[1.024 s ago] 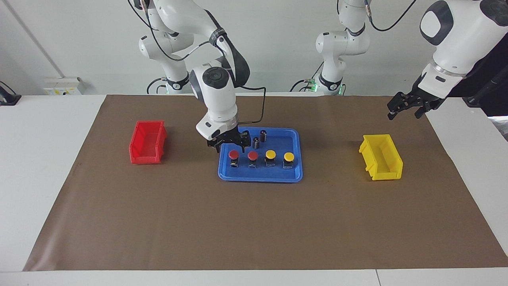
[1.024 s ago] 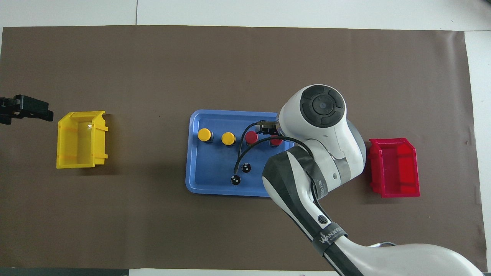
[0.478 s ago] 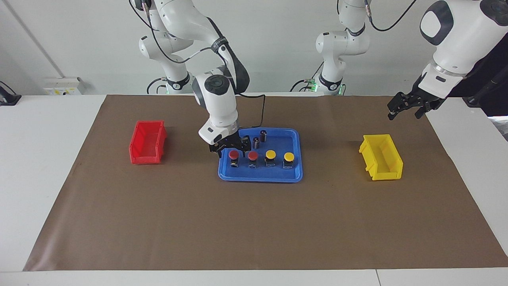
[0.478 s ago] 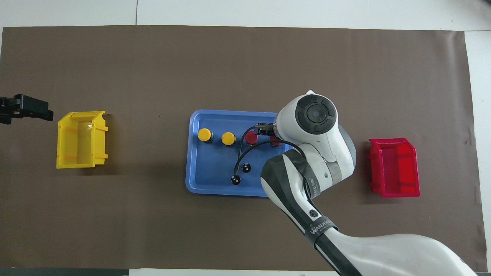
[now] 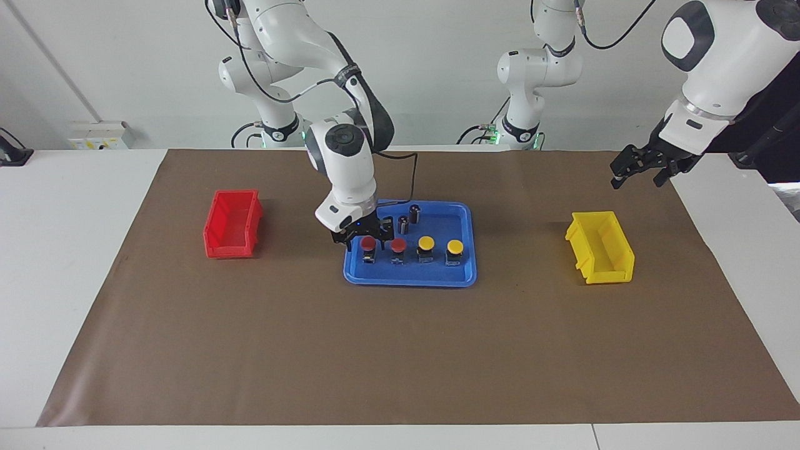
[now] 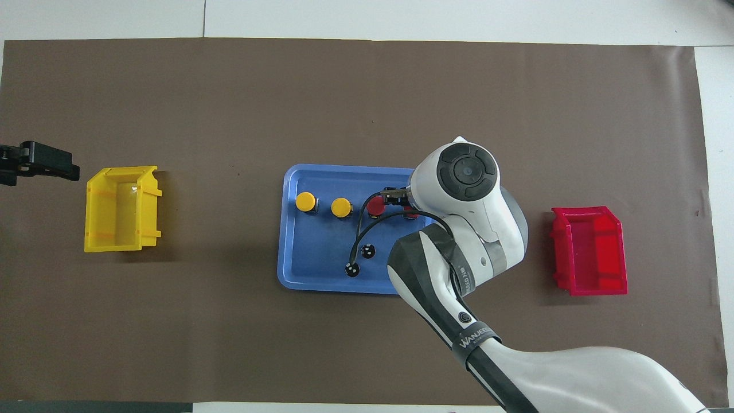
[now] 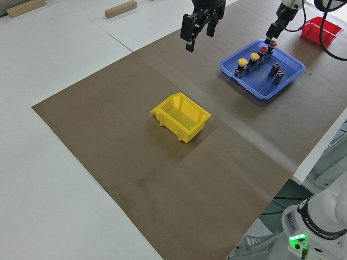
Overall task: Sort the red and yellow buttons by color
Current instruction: 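Reach the right gripper to the red button farthest from the yellow buttons and grasp it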
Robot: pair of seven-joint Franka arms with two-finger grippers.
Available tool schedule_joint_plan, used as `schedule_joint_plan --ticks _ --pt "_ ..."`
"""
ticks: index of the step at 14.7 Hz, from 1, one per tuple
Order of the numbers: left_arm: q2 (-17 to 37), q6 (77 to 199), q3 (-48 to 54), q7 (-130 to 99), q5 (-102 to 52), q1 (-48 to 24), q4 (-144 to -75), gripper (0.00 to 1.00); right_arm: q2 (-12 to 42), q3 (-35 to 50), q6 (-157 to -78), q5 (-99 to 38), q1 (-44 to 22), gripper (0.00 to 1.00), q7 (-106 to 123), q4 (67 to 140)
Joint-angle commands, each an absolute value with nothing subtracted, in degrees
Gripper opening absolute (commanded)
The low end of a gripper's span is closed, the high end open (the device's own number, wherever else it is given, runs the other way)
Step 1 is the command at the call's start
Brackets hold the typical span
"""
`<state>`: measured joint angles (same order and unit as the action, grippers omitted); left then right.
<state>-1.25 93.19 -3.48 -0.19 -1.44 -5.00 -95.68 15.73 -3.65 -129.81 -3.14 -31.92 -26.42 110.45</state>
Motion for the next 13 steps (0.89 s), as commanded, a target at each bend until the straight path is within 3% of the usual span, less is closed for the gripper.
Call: schedule_joint_plan --ticks 1,7,13 --pt "-2.37 94.13 -3.43 -0.18 -0.44 -4.83 -97.03 1.0 16.52 -3.78 -130.78 -2.81 -33.13 0.83 -25.49 111.09" --pt "-2.29 93.96 -3.43 -0.18 -0.53 -4.83 -96.86 1.0 16.52 -3.87 -129.82 -2.81 -33.05 0.75 -24.26 111.01" --pt "-2.37 94.13 -3.43 -0.18 -0.53 -4.75 -97.03 1.0 16.35 -3.87 -128.41 -2.81 -32.87 0.59 -24.17 111.01"
